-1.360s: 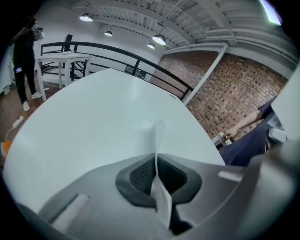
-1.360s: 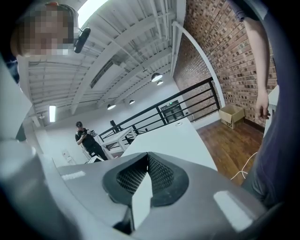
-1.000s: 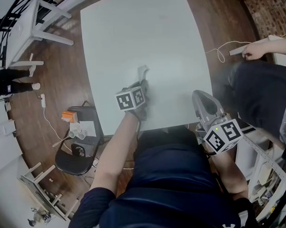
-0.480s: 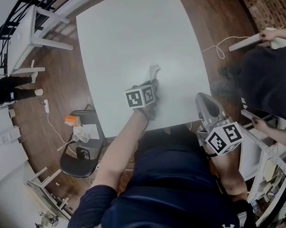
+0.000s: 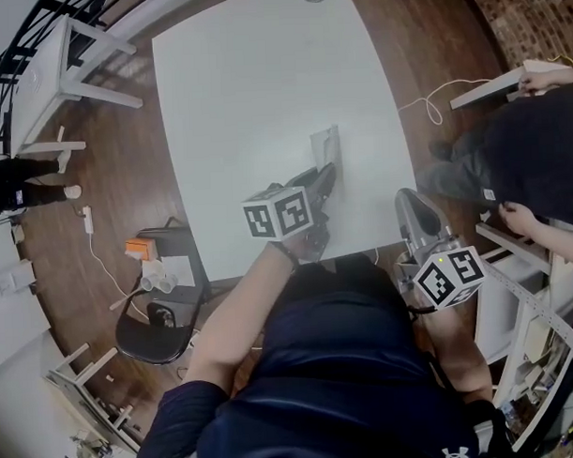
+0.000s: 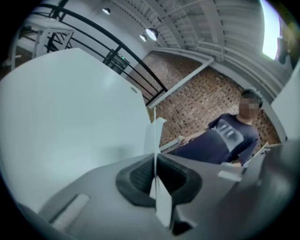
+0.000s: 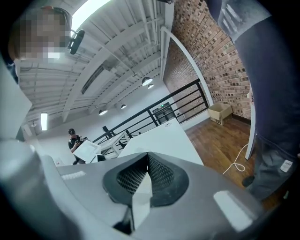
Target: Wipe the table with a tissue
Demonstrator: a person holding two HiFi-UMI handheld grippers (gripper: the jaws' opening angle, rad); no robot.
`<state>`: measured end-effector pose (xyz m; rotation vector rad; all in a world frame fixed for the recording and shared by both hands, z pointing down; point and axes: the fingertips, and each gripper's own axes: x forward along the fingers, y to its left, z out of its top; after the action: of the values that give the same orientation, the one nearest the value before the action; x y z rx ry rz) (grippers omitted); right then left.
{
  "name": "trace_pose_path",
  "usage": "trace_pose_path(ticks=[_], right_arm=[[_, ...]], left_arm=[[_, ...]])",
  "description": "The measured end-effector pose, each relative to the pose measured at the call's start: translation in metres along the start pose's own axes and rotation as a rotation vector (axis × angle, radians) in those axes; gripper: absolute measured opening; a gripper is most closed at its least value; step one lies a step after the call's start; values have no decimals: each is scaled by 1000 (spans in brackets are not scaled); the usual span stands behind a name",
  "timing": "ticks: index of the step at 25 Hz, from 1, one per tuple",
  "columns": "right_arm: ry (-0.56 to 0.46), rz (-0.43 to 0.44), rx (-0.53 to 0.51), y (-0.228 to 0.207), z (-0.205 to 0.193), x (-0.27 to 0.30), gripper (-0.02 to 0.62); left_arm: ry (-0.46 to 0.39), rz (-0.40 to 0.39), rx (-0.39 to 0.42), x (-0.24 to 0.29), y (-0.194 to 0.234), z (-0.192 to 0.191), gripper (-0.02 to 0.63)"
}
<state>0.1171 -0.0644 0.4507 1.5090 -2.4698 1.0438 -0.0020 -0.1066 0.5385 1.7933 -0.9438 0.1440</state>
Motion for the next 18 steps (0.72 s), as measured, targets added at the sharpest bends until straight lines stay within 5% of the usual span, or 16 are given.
trace_pose_path(ticks=[7,18], right_arm=[[-23,-16,0,5,5,7,11],[-63,-38,-17,39,12,9,11]], left_arm=[[-212,-39,-95,-93,18,60,6],[-310,-22,-86,-178,45,68,6]])
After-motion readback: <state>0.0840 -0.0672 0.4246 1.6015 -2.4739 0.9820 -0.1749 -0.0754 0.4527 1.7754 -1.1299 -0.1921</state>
